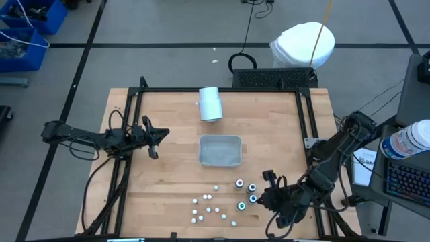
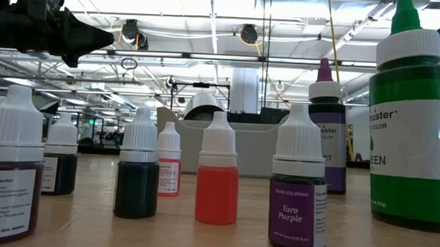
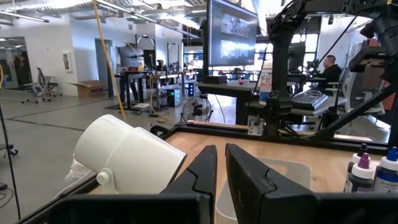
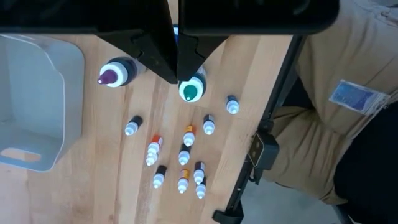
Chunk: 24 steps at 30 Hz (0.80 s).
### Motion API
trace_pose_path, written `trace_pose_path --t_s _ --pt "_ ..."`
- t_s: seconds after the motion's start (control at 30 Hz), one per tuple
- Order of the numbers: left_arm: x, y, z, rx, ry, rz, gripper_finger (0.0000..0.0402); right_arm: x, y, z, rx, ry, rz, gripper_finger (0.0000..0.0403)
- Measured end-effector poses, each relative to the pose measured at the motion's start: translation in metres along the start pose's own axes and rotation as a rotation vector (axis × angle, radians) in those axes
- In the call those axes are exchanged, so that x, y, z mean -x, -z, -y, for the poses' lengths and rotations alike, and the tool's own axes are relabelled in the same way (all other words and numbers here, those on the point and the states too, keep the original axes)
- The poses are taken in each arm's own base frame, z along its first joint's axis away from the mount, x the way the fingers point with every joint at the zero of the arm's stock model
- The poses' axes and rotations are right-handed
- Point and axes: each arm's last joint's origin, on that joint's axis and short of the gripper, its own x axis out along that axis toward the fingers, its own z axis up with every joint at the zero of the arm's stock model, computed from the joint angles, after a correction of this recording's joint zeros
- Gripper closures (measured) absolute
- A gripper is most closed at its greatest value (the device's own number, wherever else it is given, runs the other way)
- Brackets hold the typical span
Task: Pick & Place food coloring
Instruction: Put the purple food coloring bottle into the gray bin
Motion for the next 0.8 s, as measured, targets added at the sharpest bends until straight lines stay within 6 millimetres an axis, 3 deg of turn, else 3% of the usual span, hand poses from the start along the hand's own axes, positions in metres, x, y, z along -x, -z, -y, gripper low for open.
trace_pose_path --t_s 0.8 --pt "0.0000 0.0000 0.0000 0.000 0.000 0.000 0.0360 -0.0029 -0.0034 0.0075 -0.029 0.018 0.003 0.0403"
